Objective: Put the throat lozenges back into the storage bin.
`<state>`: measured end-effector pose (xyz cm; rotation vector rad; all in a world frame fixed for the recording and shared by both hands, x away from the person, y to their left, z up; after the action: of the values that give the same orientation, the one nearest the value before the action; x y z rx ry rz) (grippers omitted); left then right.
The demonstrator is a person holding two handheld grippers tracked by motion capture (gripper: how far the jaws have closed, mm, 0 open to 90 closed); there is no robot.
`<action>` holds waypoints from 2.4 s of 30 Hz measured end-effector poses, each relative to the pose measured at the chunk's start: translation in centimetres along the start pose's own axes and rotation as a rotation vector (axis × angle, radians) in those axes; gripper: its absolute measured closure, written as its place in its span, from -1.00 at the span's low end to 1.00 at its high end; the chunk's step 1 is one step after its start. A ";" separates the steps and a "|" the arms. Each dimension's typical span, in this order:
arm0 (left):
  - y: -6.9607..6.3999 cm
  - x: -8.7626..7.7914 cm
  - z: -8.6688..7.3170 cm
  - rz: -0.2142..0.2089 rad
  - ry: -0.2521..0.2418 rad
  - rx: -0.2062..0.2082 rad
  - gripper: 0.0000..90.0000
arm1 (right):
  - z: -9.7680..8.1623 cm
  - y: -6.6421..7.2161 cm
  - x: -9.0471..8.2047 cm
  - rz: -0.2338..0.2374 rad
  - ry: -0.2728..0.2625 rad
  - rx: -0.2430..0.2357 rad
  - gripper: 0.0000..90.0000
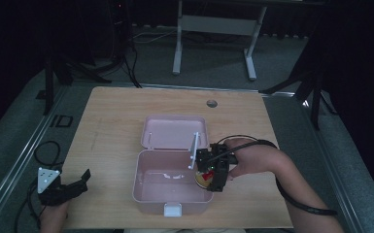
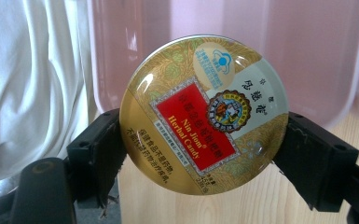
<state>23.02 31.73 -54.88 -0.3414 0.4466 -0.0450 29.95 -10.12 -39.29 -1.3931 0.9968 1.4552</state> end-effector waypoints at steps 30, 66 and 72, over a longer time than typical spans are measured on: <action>0.0 0.0 0.0 -0.011 0.005 0.004 -0.98 | 2.1 -1.6 6.7 0.081 0.029 -0.039 -0.55; -0.1 0.0 0.0 -0.009 0.005 0.007 -0.98 | 3.4 -2.4 11.1 0.164 0.149 -0.061 -0.69; 0.0 0.0 0.0 -0.010 0.006 0.007 -0.98 | 3.2 -2.4 9.3 0.104 0.060 -0.060 -0.70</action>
<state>22.98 31.68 -54.87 -0.3363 0.4509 -0.0576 31.26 -5.80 -48.30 -1.4542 1.0852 1.5384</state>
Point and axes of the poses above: each handheld gripper's, and its own axes: x roughly forward along the jaws, z roughly out of its top, y roughly to its left, the point moved 2 cm from there along x, roughly forward along the jaws, and after that the axes turned 15 degrees about -x, right-handed, at the moved point
